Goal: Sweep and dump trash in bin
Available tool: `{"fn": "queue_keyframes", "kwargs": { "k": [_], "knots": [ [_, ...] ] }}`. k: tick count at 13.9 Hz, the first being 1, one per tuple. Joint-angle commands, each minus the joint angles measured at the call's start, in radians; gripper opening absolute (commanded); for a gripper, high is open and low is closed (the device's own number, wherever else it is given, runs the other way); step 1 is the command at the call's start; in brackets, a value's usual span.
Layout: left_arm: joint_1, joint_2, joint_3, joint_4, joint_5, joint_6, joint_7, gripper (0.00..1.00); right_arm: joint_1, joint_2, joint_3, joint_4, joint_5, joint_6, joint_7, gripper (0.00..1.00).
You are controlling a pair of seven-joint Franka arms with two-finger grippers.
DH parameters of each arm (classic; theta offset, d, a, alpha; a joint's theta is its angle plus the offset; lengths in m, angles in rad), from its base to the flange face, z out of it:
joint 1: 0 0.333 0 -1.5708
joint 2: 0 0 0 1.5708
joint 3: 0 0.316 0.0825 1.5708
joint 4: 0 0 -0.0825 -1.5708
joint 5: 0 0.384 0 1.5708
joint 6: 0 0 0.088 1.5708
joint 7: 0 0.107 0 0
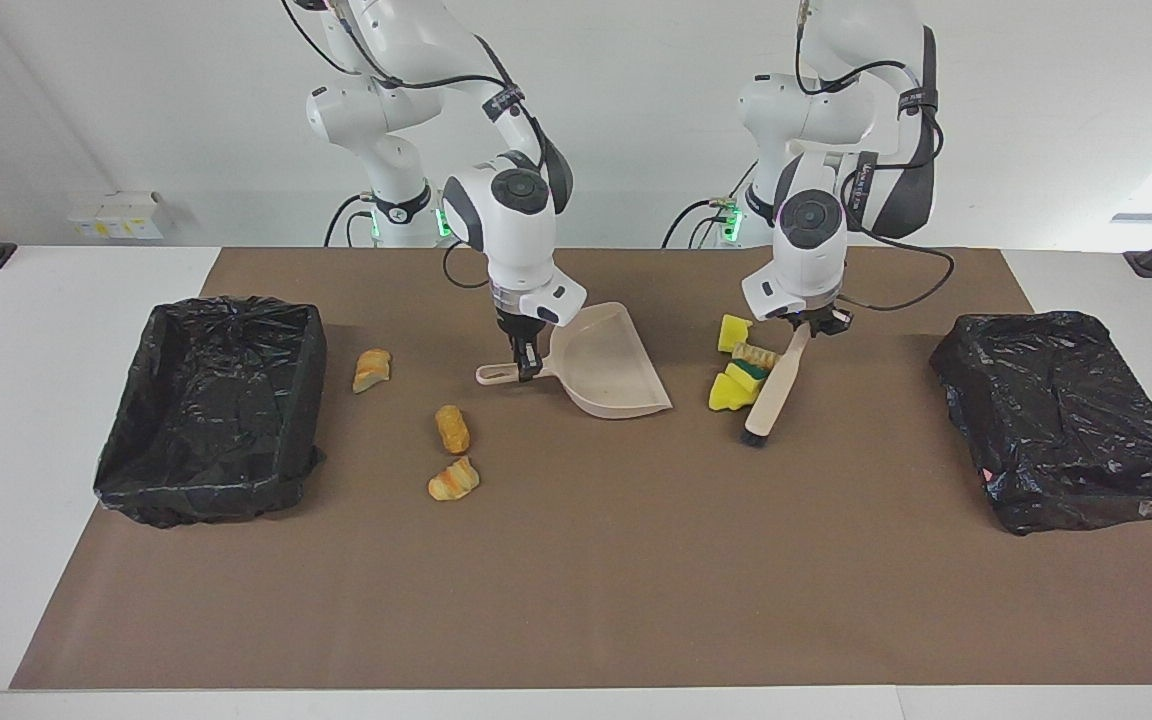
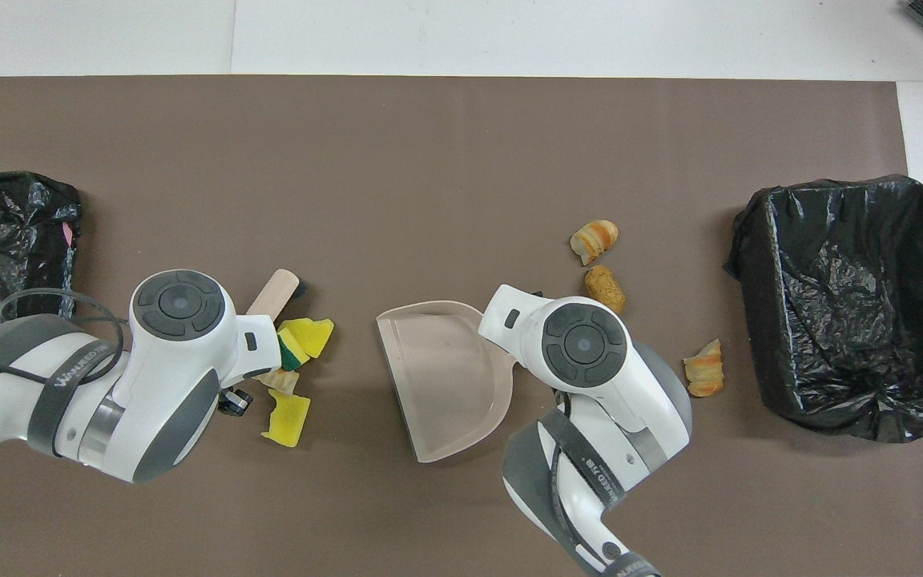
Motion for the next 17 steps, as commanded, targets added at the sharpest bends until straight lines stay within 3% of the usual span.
{"fn": "queue_keyframes", "kwargs": {
  "k": [1, 5, 11, 14, 17],
  "knots": [
    [-0.036, -0.043, 0.015, -0.01, -0.022, -0.041, -0.213, 0.0, -0.021, -0.056, -0.001, -0.011, -0.021, -0.097, 0.028, 0.0],
    [-0.022, -0.126, 0.018, -0.013, -0.065, -0.092, -0.338, 0.0, 0.04, -0.095, 0.003, -0.019, -0.05, -0.153, 0.346, 0.0],
    [0.06, -0.19, 0.021, -0.134, -0.252, -0.004, -0.422, 0.0, 0.096, -0.105, 0.006, -0.056, -0.11, -0.138, 0.474, 0.0],
    [0.05, -0.128, 0.019, -0.145, -0.263, 0.133, -0.416, 0.0, 0.152, -0.089, 0.006, -0.059, -0.186, -0.142, 0.612, 0.0],
    [0.022, -0.083, 0.015, -0.145, -0.289, 0.166, -0.41, 0.0, 0.153, -0.086, 0.006, -0.059, -0.193, -0.142, 0.617, 0.0]
  ]
}}
